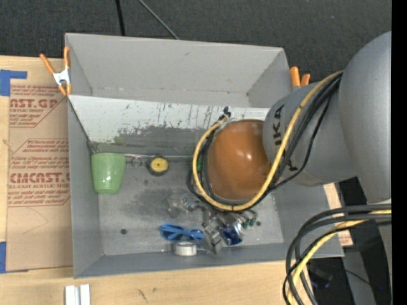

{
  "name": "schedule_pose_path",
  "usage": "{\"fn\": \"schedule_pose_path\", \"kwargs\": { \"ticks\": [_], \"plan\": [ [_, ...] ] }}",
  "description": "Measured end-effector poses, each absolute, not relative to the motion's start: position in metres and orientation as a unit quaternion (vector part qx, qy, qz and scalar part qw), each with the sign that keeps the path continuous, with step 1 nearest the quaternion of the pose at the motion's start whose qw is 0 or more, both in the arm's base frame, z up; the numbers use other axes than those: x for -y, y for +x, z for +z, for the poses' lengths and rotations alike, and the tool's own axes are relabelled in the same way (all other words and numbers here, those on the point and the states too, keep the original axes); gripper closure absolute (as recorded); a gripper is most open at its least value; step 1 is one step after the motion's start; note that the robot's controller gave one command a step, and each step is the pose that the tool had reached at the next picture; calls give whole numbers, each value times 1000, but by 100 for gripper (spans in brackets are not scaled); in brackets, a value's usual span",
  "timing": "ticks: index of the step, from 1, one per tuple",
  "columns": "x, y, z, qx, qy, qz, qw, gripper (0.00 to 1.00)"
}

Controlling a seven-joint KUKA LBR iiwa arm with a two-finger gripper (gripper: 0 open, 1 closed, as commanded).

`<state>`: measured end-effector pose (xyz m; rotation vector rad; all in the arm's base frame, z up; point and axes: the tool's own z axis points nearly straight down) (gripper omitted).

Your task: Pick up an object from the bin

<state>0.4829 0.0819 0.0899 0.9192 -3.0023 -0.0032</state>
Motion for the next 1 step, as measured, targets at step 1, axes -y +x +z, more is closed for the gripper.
{"fn": "schedule_pose_path", "kwargs": {
  "ticks": [1],
  "plan": [
    [-81,483,71,952,307,1,-5,0]
  ]
}}
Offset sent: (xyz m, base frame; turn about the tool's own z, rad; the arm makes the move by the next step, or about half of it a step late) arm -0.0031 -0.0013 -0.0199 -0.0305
